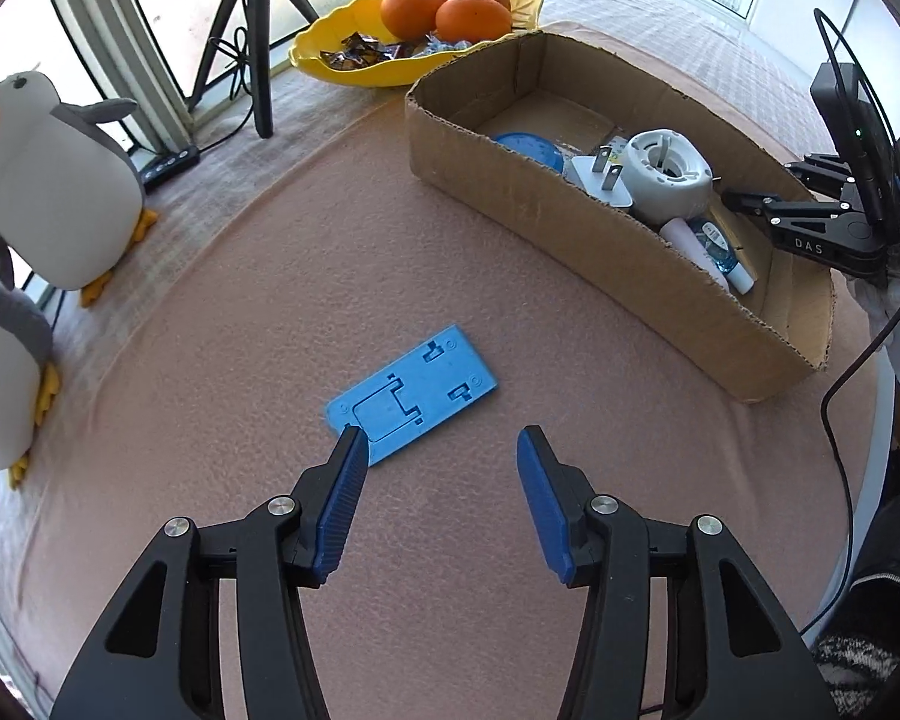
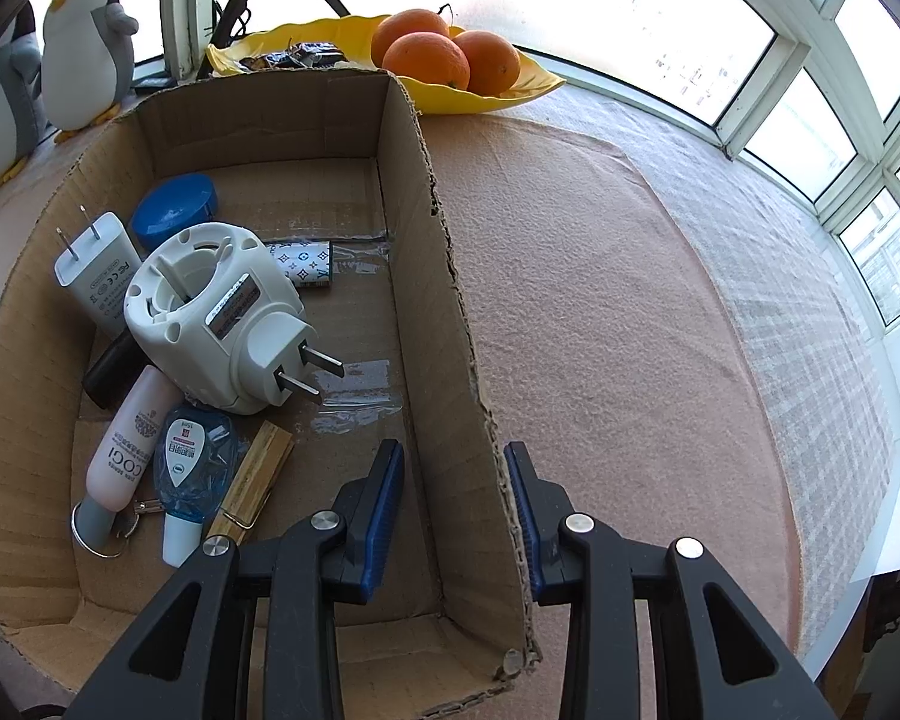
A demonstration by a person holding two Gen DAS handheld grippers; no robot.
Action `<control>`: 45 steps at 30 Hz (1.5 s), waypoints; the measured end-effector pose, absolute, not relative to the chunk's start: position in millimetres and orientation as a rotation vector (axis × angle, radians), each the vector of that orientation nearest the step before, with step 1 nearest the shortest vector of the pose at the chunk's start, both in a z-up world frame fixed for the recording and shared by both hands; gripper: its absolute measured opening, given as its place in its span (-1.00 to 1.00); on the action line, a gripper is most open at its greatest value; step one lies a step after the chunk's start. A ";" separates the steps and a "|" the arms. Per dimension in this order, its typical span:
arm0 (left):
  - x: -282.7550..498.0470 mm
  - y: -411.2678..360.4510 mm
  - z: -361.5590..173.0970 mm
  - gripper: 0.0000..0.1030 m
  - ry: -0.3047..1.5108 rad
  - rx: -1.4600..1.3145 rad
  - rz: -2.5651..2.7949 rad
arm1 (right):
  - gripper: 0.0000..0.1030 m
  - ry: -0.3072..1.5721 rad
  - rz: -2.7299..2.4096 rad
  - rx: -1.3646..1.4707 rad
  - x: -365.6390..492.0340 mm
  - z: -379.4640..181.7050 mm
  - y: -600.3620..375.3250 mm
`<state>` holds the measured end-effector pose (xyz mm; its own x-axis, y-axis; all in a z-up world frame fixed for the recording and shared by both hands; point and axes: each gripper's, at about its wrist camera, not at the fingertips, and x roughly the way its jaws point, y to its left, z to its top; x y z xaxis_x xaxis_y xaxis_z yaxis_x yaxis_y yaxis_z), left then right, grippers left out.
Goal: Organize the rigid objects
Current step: 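Move the left gripper to the blue phone stand and grasp it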
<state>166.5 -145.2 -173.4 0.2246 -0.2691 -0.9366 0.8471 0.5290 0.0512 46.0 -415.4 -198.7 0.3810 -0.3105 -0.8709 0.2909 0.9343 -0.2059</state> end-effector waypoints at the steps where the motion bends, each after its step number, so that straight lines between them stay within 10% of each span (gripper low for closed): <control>1: 169.1 -145.3 -175.4 -0.01 1.082 0.665 -0.849 | -0.41 1.117 -0.385 -0.021 46.4 -198.8 -415.2; 37: 236.3 -177.7 -218.5 -0.01 1.160 0.624 -0.910 | -0.40 1.131 -0.410 -0.012 55.2 -200.6 -415.5; 45: 229.9 -169.0 -215.9 -0.30 1.156 0.569 -0.882 | -0.40 1.127 -0.411 -0.012 55.0 -200.6 -415.1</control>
